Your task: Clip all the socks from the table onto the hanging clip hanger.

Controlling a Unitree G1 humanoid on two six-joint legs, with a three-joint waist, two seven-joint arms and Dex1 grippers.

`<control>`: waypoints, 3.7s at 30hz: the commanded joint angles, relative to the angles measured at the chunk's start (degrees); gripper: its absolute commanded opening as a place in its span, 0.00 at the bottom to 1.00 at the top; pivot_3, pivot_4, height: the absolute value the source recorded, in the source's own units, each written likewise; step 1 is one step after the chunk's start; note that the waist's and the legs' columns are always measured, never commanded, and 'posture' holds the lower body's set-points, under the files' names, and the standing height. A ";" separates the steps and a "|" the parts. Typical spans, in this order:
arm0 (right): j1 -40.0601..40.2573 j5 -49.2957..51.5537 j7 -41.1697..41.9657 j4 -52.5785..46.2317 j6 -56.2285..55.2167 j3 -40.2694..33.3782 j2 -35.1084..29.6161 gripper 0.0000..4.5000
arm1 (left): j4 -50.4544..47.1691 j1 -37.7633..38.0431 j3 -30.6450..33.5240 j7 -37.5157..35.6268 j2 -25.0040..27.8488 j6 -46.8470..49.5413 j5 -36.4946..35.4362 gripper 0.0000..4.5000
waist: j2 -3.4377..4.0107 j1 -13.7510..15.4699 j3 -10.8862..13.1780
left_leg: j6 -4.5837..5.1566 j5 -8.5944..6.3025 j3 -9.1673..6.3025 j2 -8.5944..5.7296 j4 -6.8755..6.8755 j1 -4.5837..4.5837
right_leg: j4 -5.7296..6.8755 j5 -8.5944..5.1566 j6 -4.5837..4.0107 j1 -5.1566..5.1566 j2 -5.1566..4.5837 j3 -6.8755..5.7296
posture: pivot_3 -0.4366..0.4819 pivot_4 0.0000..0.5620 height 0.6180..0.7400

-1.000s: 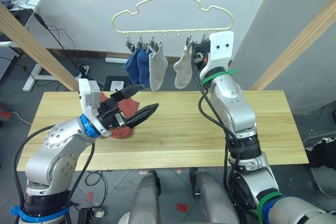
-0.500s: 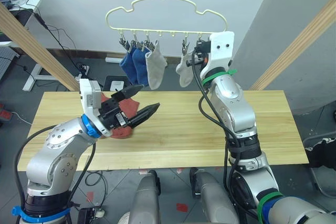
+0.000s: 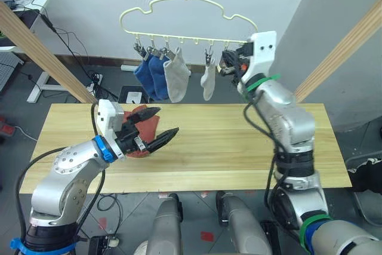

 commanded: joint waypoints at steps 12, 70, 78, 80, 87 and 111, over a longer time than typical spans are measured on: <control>-3.52 19.01 7.28 0.09 19.50 -6.26 -5.17 0.01 | 34.79 -14.45 -10.12 14.87 -6.13 -19.00 28.36 1.00 | 0.00 -0.11 -0.01 | 0.02 -0.01 0.06 -0.06 0.04 0.00 | 0.00 0.03 0.03 0.03 -0.02 0.04 | 0.46 0.60 1.00; -8.40 29.90 -6.41 8.27 29.51 -18.83 -0.02 0.00 | 12.01 -11.58 -8.90 -9.19 -10.49 -25.70 16.34 0.00 | -0.02 -0.35 -0.04 | 0.02 0.00 0.04 -0.06 0.11 0.12 | 0.06 0.06 0.09 0.19 -0.04 0.04 | 0.44 0.62 1.00; -9.42 33.54 -11.68 8.19 32.85 -22.83 1.72 0.00 | 14.04 -12.31 -11.29 -8.29 -11.10 -27.95 17.83 0.00 | -0.02 -0.29 -0.04 | 0.02 0.00 0.00 -0.07 0.10 0.03 | -0.03 0.06 0.10 0.18 -0.06 0.00 | 0.44 0.61 1.00; -9.33 34.46 -12.23 7.89 33.77 -23.08 1.93 0.00 | 14.33 -12.43 -11.45 -8.24 -11.13 -28.32 17.93 0.00 | -0.02 -0.37 -0.04 | 0.02 0.00 0.00 -0.07 0.10 0.03 | -0.02 0.07 0.10 0.18 -0.05 0.00 | 0.44 0.61 1.00; -8.32 35.94 -13.22 6.67 35.62 -22.23 1.81 0.00 | 17.04 -14.70 -11.84 -7.32 -11.83 -29.74 18.61 0.00 | -0.02 -0.35 -0.04 | 0.02 -0.01 0.00 -0.07 0.10 0.01 | -0.04 0.06 0.10 0.18 -0.04 -0.01 | 0.44 0.60 1.00; -6.77 36.37 -14.00 5.39 35.11 -19.02 1.80 0.00 | 21.94 -20.54 -11.88 -3.76 -13.37 -35.59 20.49 0.00 | -0.02 -0.34 -0.04 | 0.03 -0.01 -0.03 -0.07 0.10 0.00 | -0.04 0.06 0.10 0.17 -0.03 -0.02 | 0.44 0.62 1.00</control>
